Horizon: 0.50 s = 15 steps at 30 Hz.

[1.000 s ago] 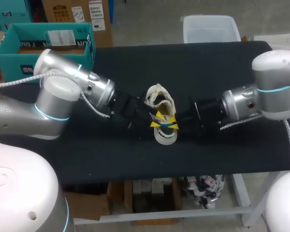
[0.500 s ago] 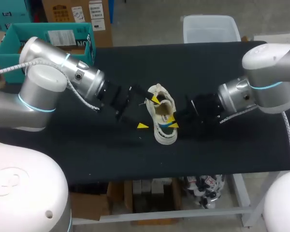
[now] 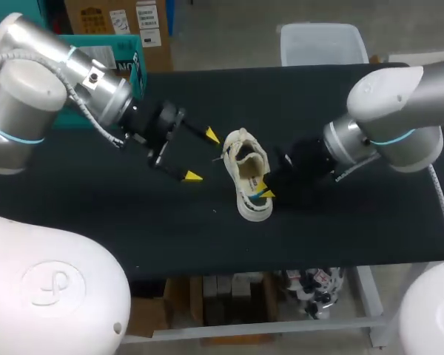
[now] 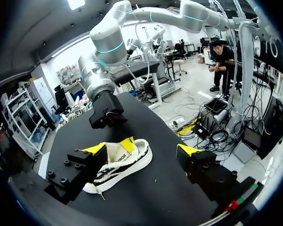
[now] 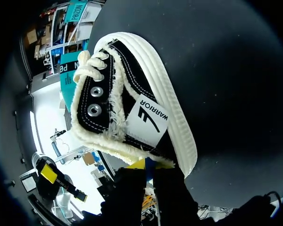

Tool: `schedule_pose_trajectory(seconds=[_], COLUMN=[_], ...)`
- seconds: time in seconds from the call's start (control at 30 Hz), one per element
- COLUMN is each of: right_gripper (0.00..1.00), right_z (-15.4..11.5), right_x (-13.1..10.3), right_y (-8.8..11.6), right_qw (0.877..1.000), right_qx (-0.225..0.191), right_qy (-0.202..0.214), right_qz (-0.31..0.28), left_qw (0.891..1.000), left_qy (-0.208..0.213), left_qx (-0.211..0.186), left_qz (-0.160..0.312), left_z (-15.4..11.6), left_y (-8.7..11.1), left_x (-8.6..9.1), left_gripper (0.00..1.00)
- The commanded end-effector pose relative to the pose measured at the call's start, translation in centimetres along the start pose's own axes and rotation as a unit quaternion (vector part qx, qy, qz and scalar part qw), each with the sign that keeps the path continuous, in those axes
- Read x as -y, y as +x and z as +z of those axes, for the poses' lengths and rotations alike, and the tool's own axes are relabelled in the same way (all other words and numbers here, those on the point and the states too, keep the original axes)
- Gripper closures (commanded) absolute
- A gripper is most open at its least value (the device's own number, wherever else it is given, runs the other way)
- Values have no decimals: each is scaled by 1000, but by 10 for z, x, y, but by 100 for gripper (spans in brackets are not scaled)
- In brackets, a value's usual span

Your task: Open the shoe tongue, take the insole out of the shoe, put the insole back into the shoe, and pack the shoe into the shoebox

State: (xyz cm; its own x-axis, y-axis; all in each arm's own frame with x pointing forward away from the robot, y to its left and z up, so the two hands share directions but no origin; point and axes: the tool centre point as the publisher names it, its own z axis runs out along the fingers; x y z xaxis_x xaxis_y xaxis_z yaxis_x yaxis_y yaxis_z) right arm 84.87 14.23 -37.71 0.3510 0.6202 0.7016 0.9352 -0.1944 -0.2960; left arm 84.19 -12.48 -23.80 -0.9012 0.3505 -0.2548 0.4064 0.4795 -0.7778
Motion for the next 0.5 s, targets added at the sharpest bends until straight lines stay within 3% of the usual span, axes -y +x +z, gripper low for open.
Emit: schedule_pose_trajectory(seconds=[0.03, 0.23, 0.37, 0.4, 0.5], right_gripper=[100, 100, 99, 84, 53], right_z=[7, 6, 2, 0, -4], right_x=[-1, -1, 2, 3, 6], right_y=[-1, -3, 1, 1, 4], right_qw=[998, 994, 994, 994, 994], right_qx=[64, 99, 92, 92, 92], right_qy=[-14, -39, -46, -49, -55], right_qz=[1, -10, -19, -21, -26], left_qw=[999, 995, 994, 994, 994], left_qy=[-36, -70, -73, -73, -75], left_qx=[7, 2, 0, 0, 2], left_qz=[-34, -69, -78, -80, -84], left_z=[-29, -44, -49, -50, -53], left_y=[13, 19, 20, 21, 21], left_x=[11, 11, 10, 10, 7], left_gripper=[0, 0, 0, 0, 0])
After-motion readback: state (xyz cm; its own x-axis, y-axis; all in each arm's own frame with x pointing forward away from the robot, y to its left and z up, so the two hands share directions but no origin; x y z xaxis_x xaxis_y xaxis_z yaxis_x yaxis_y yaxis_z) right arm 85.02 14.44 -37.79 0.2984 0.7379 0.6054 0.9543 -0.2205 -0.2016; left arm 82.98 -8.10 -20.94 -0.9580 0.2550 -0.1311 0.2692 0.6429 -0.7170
